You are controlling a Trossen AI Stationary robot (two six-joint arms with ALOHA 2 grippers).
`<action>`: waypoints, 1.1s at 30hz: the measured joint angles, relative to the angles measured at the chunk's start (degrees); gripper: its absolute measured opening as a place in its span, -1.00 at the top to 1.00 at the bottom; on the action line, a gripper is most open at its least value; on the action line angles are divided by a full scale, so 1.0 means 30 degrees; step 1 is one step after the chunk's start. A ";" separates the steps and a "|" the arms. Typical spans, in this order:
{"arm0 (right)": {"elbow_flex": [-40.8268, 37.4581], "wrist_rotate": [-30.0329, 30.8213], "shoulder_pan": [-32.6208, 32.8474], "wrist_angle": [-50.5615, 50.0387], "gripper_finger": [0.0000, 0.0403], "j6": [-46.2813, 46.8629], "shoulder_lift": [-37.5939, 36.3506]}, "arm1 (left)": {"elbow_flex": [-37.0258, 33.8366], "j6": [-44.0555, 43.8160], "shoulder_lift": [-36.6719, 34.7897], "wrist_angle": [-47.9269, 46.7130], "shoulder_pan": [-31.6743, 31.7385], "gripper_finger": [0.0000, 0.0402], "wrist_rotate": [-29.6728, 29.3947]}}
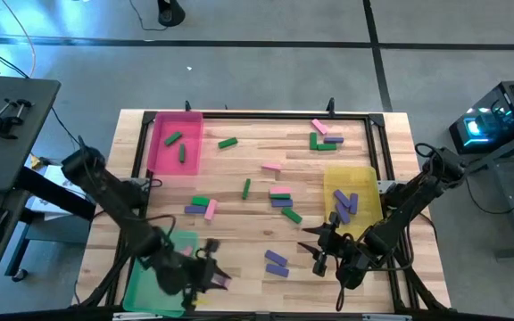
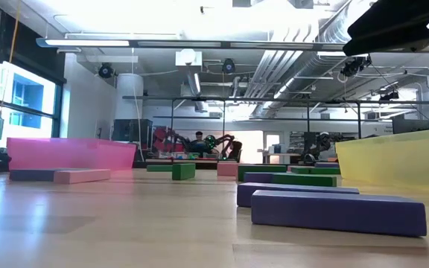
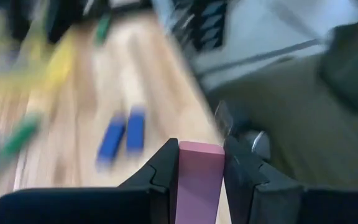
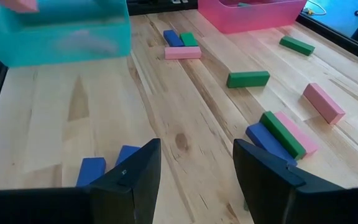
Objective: Sort blocks
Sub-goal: Put the pink block into the green bin
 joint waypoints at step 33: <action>0.0000 0.0109 -0.0002 0.0066 0.08 0.0009 0.0000 | -0.5115 -2.7258 -0.0462 -1.1011 -0.3558 0.44 0.3681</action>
